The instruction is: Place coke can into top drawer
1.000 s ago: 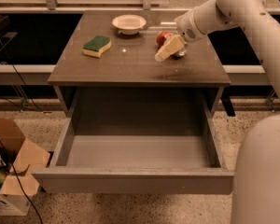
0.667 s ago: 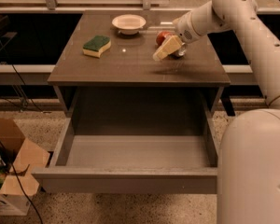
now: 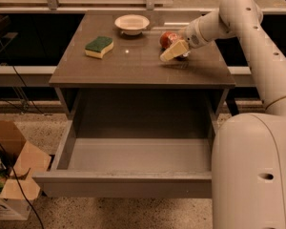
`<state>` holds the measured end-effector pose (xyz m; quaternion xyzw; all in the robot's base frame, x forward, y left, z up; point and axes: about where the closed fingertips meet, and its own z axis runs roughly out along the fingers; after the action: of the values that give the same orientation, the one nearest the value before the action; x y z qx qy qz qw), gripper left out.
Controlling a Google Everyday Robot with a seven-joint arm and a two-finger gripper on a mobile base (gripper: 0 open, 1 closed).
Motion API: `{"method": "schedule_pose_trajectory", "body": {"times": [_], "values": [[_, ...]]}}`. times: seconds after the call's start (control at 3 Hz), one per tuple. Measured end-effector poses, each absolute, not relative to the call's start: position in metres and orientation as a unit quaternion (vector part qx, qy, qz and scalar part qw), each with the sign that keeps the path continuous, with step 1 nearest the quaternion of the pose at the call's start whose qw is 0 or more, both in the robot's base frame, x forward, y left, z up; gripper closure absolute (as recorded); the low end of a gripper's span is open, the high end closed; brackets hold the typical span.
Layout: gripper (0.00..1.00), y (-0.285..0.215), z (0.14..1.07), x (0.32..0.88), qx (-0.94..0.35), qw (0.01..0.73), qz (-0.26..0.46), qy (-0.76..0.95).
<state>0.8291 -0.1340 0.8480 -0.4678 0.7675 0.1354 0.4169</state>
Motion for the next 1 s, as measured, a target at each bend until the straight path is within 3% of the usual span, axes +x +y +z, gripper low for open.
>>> {"method": "schedule_pose_trajectory", "body": {"times": [1.0], "values": [[0.96,-0.121,0.879,0.797,-0.539,0.413,0.108,0.726]]}}
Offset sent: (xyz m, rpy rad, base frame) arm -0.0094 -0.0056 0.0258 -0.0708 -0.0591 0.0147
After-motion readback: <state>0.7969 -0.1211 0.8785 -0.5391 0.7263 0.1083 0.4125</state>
